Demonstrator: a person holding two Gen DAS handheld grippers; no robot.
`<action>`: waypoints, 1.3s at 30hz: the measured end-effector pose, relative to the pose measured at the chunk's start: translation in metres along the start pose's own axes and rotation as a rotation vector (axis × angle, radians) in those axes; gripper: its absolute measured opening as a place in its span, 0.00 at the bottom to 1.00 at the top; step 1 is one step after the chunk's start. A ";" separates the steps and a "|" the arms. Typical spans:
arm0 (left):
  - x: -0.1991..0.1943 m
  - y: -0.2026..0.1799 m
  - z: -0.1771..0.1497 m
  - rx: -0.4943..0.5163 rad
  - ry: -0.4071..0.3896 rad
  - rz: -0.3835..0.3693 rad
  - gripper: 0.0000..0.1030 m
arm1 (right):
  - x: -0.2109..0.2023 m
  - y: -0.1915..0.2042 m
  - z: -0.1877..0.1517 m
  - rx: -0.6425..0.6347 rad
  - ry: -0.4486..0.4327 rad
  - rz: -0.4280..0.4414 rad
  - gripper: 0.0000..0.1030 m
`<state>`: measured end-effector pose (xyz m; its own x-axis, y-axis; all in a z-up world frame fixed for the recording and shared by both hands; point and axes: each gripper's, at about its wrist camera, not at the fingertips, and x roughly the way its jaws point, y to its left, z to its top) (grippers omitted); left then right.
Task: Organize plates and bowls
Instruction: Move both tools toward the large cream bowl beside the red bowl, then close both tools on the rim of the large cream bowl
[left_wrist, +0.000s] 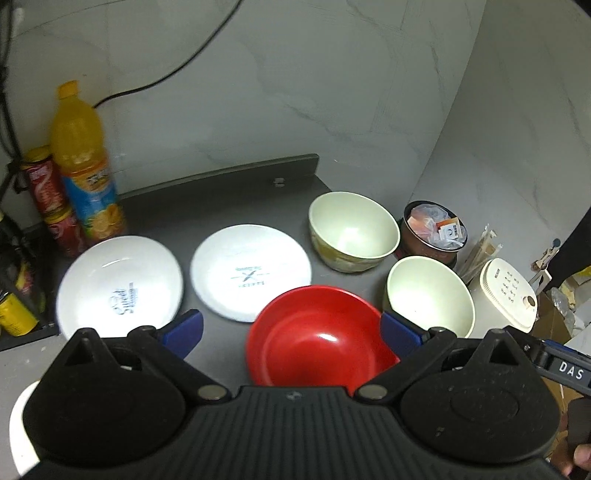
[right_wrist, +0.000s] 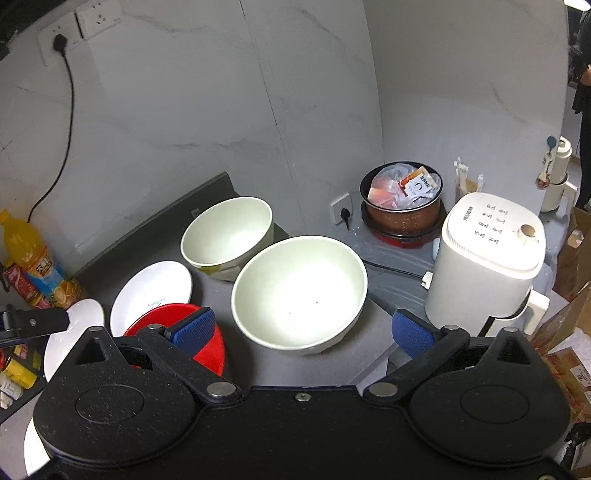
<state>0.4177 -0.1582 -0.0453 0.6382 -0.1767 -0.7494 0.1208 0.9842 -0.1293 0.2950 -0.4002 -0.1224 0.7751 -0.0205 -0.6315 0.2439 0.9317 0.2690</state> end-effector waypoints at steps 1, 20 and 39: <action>0.006 -0.004 0.002 0.000 0.006 0.000 0.97 | 0.005 -0.003 0.002 0.001 0.006 0.000 0.98; 0.098 -0.077 0.030 0.047 0.085 -0.040 0.74 | 0.093 -0.065 0.018 0.079 0.173 0.041 0.61; 0.192 -0.120 0.035 0.052 0.263 -0.072 0.32 | 0.145 -0.071 0.020 0.058 0.337 0.106 0.39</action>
<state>0.5524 -0.3106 -0.1511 0.4078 -0.2314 -0.8832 0.2022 0.9662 -0.1598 0.4023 -0.4762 -0.2185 0.5646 0.2050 -0.7995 0.2121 0.9001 0.3806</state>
